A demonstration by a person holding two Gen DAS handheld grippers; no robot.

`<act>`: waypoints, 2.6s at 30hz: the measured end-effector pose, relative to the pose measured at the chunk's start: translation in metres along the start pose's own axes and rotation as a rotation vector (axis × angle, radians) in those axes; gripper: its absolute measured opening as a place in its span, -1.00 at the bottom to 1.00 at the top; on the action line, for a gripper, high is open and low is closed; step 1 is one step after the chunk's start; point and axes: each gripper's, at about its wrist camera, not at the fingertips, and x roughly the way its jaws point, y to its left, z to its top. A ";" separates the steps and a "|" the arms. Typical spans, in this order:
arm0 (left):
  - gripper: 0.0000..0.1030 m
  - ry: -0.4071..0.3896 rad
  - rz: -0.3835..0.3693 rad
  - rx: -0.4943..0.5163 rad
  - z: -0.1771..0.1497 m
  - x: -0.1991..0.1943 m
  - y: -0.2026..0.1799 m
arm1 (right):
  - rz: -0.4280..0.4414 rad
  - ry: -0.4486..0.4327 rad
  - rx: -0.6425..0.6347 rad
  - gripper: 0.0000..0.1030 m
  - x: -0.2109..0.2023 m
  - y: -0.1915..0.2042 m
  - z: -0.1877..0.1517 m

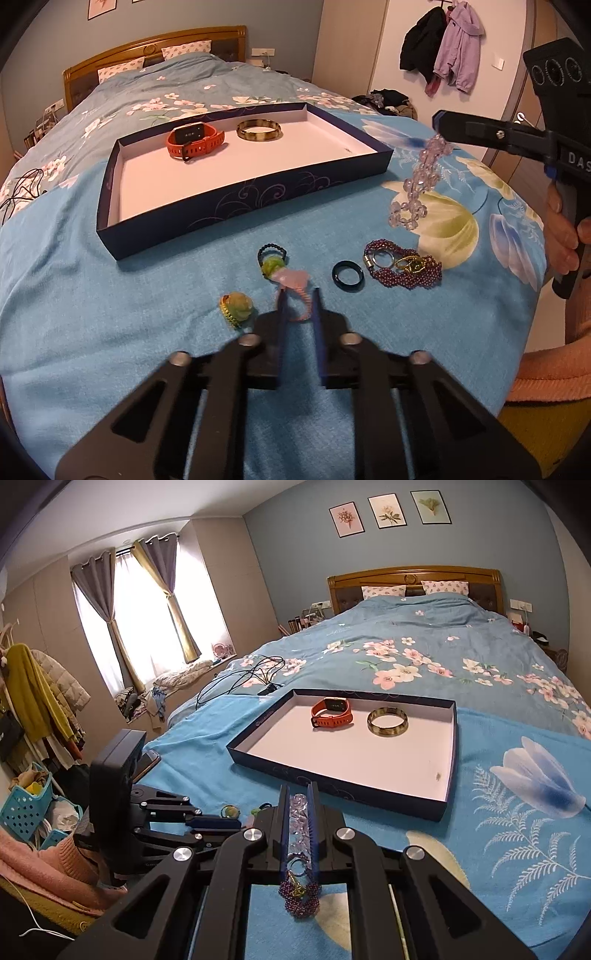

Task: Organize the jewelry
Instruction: 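Grasp the pink ring with the left gripper while the right gripper carries the bracelet toward the box, then lower the pink ring and clear bracelet into the box and open both grippers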

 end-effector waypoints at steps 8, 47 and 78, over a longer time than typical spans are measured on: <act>-0.96 -0.032 0.003 -0.008 0.003 -0.007 0.000 | -0.001 -0.012 0.015 -0.85 0.002 -0.006 0.003; -0.93 -0.060 -0.034 -0.052 0.021 -0.022 0.016 | 0.017 -0.034 0.033 -0.85 0.008 -0.015 0.017; -0.93 -0.063 0.054 -0.096 0.109 0.031 0.074 | -0.150 -0.014 0.064 -0.85 0.102 -0.068 0.086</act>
